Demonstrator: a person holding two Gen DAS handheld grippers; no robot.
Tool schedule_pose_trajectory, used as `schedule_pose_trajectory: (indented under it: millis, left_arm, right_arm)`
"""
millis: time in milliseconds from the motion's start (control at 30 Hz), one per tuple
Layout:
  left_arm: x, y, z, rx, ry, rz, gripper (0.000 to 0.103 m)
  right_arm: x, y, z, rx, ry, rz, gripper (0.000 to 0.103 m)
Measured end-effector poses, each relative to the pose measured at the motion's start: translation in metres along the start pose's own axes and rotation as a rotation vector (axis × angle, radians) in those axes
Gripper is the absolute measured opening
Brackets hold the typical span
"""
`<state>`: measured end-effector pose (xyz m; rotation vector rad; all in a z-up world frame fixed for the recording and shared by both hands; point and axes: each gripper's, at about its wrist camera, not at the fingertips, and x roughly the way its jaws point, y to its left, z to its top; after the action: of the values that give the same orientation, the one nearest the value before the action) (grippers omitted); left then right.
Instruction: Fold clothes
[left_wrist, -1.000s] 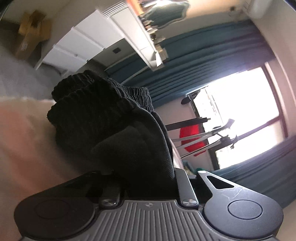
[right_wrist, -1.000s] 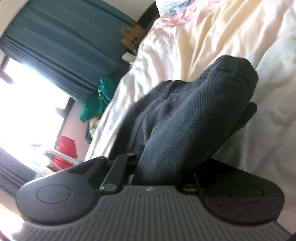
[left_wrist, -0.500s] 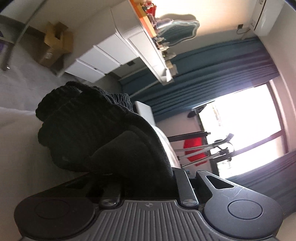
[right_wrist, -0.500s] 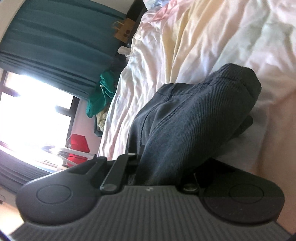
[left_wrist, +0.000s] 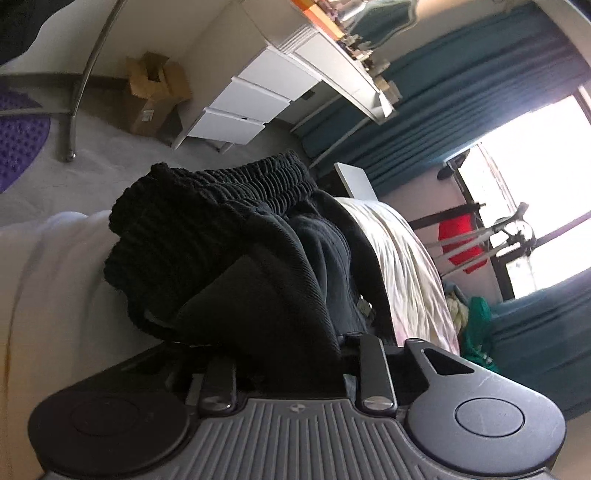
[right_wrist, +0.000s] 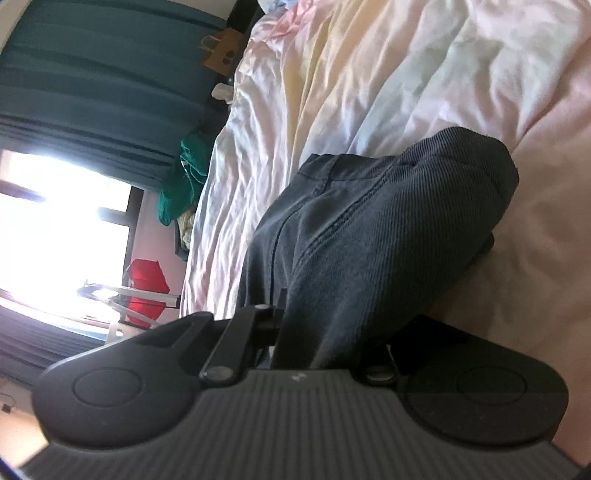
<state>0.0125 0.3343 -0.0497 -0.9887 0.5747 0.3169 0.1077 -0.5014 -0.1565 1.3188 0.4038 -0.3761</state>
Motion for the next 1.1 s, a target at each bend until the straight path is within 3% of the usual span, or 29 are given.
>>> schedule_pose_trajectory:
  millis: [100,300,533,633,767,867,1000,1100]
  left_arm:
    - [-0.015,-0.003,-0.015,0.055,0.013,0.019,0.043]
    - [-0.043,-0.026,-0.045,0.16,-0.041,0.082,0.048]
    - [-0.065,-0.062,-0.075,0.276,-0.205,0.155,0.052]
    - [-0.074,-0.074,-0.081,0.312,-0.27,0.152,0.052]
    - [-0.088,-0.088,-0.095,0.364,-0.364,0.09,0.065]
    - [-0.077,-0.097,-0.102,0.428,-0.338,0.09,0.065]
    - [-0.054,-0.105,-0.11,0.498,-0.224,0.079,0.065]
    - [-0.048,-0.111,-0.124,0.576,-0.218,0.055,0.065]
  right_arm:
    - [0.004,-0.003,0.002,0.008,0.014,0.002,0.016]
    - [0.007,-0.02,0.005,0.075,0.056,0.001,0.02]
    - [0.009,-0.039,0.007,0.161,0.104,0.0,0.035]
    - [0.002,-0.048,0.008,0.231,0.048,0.016,0.045]
    - [0.0,-0.056,0.011,0.284,-0.017,0.039,0.05]
    - [0.006,-0.057,0.014,0.27,-0.03,0.029,0.05]
    - [0.011,-0.056,0.015,0.239,-0.044,0.049,0.05]
    - [0.016,-0.05,0.017,0.192,-0.045,0.031,0.044]
